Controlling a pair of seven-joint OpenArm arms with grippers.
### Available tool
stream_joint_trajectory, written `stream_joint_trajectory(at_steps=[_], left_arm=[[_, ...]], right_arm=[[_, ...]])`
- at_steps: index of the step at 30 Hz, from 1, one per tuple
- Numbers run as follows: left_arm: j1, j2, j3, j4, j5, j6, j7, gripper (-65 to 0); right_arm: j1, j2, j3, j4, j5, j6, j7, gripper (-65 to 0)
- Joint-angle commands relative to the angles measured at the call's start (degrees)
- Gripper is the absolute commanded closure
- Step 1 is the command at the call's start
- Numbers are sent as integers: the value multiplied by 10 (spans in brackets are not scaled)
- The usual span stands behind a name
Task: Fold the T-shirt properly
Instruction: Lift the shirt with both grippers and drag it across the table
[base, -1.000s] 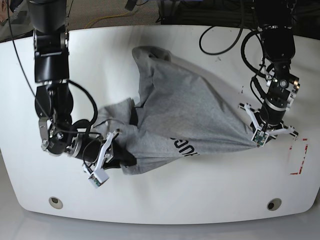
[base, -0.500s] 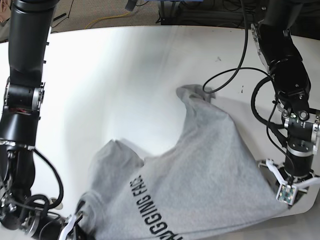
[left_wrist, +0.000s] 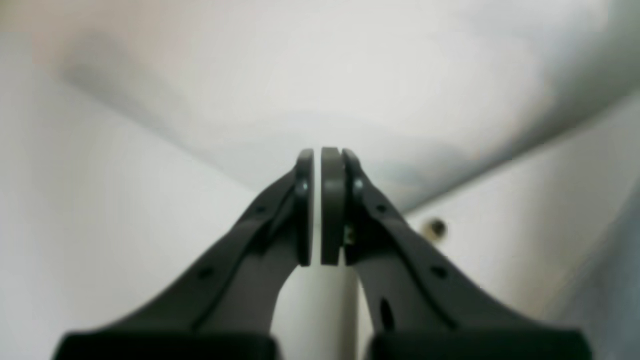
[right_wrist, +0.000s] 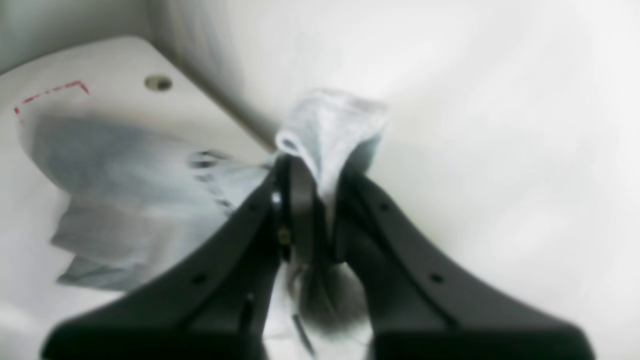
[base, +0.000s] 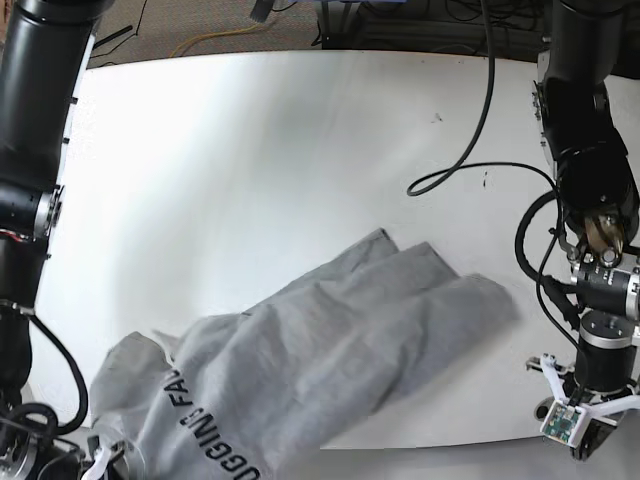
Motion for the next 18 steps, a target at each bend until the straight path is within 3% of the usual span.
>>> stream_joint_trajectory(at_steps=[1, 5, 14, 16, 18], left_arm=[[16, -6, -6, 7, 9, 5, -5, -4], [91, 8, -6, 6, 6, 5, -7, -4], [253, 104, -6, -1, 6, 5, -7, -15], [270, 133, -6, -15, 6, 5, -7, -79], [276, 161, -9, -33, 5, 5, -7, -214]], right_arm=[[-22, 10, 5, 40, 10, -1, 12, 0], [-132, 16, 37, 101, 10, -1, 12, 0], [-391, -15, 142, 161, 8, -1, 15, 0], [-427, -25, 155, 171, 7, -1, 15, 0], [-459, -34, 165, 185, 7, -1, 15, 0]])
